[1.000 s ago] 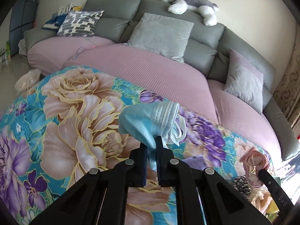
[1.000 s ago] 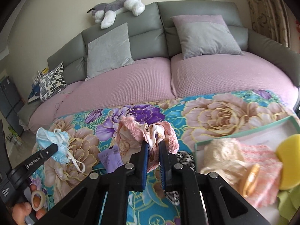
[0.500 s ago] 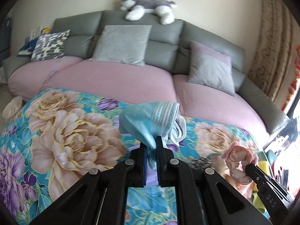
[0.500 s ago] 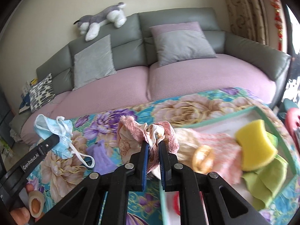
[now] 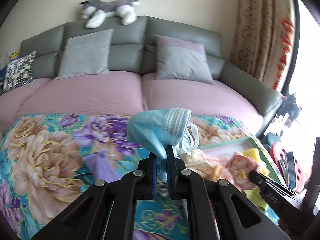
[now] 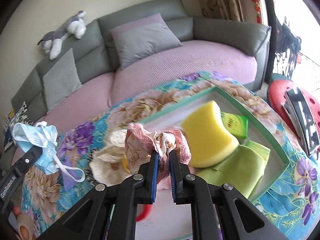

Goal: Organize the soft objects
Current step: 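Carry the blue mask and pink cloth over the tray with both tools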

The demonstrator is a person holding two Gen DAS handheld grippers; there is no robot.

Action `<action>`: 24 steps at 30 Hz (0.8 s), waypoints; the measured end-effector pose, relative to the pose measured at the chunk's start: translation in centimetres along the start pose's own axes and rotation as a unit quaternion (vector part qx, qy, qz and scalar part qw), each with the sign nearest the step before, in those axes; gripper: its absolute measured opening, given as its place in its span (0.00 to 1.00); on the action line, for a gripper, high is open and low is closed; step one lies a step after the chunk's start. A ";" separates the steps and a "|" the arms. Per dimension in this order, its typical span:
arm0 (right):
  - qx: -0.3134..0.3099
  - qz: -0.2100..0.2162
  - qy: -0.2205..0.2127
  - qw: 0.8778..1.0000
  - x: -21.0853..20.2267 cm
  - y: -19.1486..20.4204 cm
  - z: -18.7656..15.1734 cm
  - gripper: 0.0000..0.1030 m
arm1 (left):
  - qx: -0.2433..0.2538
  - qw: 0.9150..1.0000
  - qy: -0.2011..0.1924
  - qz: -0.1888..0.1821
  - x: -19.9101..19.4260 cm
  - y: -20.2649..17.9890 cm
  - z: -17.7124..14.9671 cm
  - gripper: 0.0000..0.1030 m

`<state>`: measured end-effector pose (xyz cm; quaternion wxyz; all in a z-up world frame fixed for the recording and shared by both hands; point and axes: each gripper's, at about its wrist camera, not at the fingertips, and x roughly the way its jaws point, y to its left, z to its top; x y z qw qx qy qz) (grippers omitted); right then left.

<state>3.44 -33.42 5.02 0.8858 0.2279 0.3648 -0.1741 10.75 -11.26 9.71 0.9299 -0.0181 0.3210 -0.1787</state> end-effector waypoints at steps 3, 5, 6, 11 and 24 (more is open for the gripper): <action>0.019 -0.003 0.011 1.000 0.5 -1.6 -0.1 0.11 | 0.022 1.000 0.008 -0.017 0.5 -2.0 -0.3 0.08; 0.028 -0.006 0.013 1.000 0.7 -2.6 0.0 0.11 | 0.036 0.999 0.015 -0.029 0.9 -3.4 -0.6 0.08; 0.030 -0.009 0.013 0.999 0.8 -3.0 0.0 0.11 | 0.041 0.998 0.018 -0.034 1.1 -3.9 -0.7 0.08; 0.043 -0.024 0.015 0.999 1.3 -4.5 0.1 0.11 | 0.067 0.995 0.039 -0.056 2.1 -6.5 -1.6 0.08; 0.065 -0.033 0.010 0.997 0.5 -6.5 0.6 0.14 | 0.109 0.987 0.083 -0.088 4.0 -10.4 -3.3 0.08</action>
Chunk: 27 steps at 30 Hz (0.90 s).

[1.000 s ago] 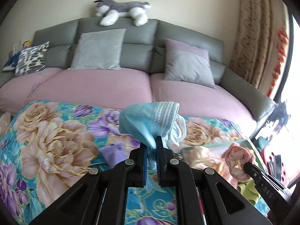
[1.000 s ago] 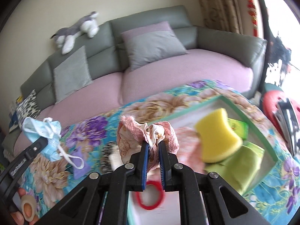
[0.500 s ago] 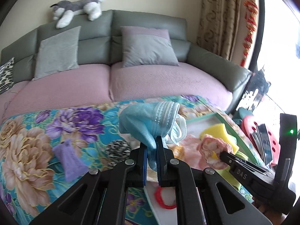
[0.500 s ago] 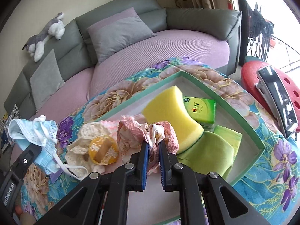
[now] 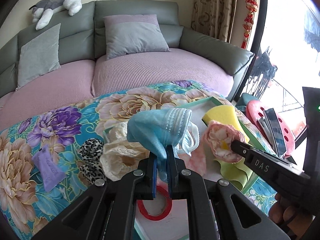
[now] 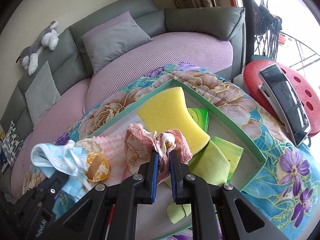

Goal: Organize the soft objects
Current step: 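Carry the blue mask and pink cloth over the tray with both tools, then lower the mask and pink cloth into the tray and open both tools, then move the left tool to the purple wet-wipe pack while the right tool approaches the leopard scrunchie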

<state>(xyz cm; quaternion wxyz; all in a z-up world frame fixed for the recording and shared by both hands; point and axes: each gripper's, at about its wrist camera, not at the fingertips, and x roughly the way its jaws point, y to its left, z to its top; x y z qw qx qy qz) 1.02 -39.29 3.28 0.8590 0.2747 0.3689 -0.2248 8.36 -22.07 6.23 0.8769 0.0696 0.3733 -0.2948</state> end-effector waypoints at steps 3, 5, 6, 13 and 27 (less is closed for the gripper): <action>-0.003 -0.009 -0.004 1.000 -0.5 -0.1 0.2 0.15 | 0.009 1.000 0.008 -0.001 0.4 -0.6 -0.2 0.09; -0.006 -0.012 -0.006 1.000 -0.8 -0.2 0.2 0.15 | 0.015 1.000 0.012 -0.004 0.5 -0.9 -0.1 0.24; -0.006 -0.011 -0.007 1.000 -1.0 -0.2 0.3 0.16 | 0.017 1.000 0.013 -0.005 0.5 -1.0 -0.1 0.34; -0.011 -0.013 -0.025 1.000 -2.5 -0.3 0.8 0.44 | 0.016 1.000 0.004 -0.002 -0.4 -0.8 0.3 0.67; -0.047 -0.051 -0.033 0.997 -2.6 0.4 0.8 0.82 | -0.046 0.997 0.014 0.064 -0.4 4.0 0.5 0.78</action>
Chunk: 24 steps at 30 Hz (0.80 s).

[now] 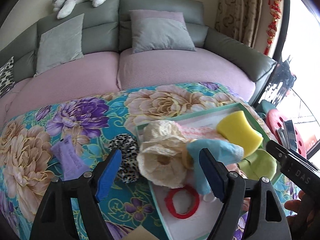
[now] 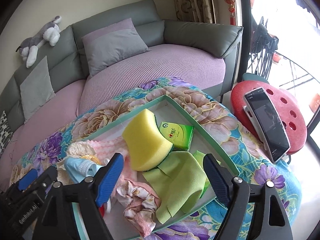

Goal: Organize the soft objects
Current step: 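Move the left tool to the purple wet-wipe pack while the right tool approaches the leopard scrunchie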

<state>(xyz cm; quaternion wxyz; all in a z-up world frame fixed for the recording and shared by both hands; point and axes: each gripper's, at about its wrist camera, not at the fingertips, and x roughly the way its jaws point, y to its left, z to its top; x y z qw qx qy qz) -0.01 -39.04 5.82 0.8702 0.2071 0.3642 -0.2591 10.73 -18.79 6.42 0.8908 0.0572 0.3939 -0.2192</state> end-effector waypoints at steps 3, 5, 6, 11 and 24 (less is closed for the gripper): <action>-0.003 -0.001 0.001 1.000 0.2 0.1 0.0 0.82 | -0.018 1.000 0.000 0.021 0.1 1.3 0.0 0.79; -0.005 0.000 0.002 1.000 0.2 0.2 0.0 0.82 | -0.027 0.999 0.000 0.033 0.1 2.0 0.0 0.82; -0.007 -0.001 0.003 1.000 0.3 0.4 -0.1 0.82 | -0.031 0.999 0.000 0.038 0.0 2.3 0.1 0.85; -0.012 -0.004 0.008 1.000 0.5 0.7 -0.2 0.82 | -0.052 0.997 0.003 0.055 0.0 3.9 0.0 0.90; -0.026 -0.003 0.015 1.000 0.7 1.6 -0.4 0.82 | -0.094 0.991 -0.003 0.093 -0.4 7.2 -0.1 0.90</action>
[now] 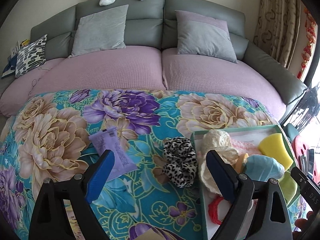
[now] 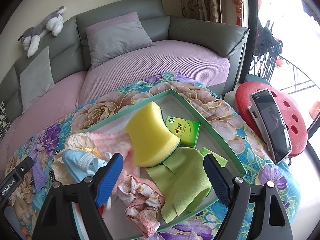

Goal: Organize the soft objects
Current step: 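Move the left tool to the purple wet-wipe pack while the right tool approaches the leopard scrunchie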

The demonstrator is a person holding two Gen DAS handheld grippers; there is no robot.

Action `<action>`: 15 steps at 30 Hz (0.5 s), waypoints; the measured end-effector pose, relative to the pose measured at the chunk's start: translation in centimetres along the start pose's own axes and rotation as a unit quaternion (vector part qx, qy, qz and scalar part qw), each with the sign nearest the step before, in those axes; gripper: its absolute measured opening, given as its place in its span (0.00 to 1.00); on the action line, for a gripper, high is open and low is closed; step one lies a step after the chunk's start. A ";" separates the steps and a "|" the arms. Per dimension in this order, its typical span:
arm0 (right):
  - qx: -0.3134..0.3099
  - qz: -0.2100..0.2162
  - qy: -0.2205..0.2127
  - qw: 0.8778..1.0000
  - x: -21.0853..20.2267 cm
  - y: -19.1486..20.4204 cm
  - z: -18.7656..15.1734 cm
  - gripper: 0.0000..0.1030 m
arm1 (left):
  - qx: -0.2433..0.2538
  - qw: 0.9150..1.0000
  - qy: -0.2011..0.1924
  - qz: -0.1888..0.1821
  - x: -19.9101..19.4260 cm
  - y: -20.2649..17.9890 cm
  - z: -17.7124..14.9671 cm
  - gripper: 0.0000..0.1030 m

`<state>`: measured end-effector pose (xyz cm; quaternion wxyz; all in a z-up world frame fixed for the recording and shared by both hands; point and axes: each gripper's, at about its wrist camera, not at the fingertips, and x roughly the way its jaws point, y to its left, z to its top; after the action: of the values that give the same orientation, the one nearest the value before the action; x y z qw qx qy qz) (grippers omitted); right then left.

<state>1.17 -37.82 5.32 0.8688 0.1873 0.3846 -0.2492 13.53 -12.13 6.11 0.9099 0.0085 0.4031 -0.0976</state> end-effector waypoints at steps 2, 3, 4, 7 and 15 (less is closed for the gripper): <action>-0.003 0.004 -0.002 1.000 -0.1 0.3 0.0 0.82 | -0.007 1.000 0.003 0.008 0.1 0.7 0.1 0.90; -0.005 0.009 -0.004 1.000 -0.2 0.5 0.1 0.82 | -0.011 1.000 0.003 0.011 0.1 1.0 0.1 0.90; -0.005 0.015 -0.006 1.000 -0.3 0.7 0.1 0.82 | -0.015 1.000 0.002 0.015 0.0 1.4 0.1 0.90; -0.008 0.034 -0.013 0.999 -0.7 1.7 0.2 0.82 | -0.031 0.999 -0.005 0.030 -0.3 3.0 0.3 0.90; -0.053 0.117 -0.022 0.992 -0.8 7.5 -0.2 0.82 | -0.086 0.994 -0.013 0.063 -0.6 8.0 0.5 0.90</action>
<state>4.90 -31.37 6.82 0.9089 0.1789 0.3537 -0.1294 14.98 -4.21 6.42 0.9167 -0.0454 0.3970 -0.0053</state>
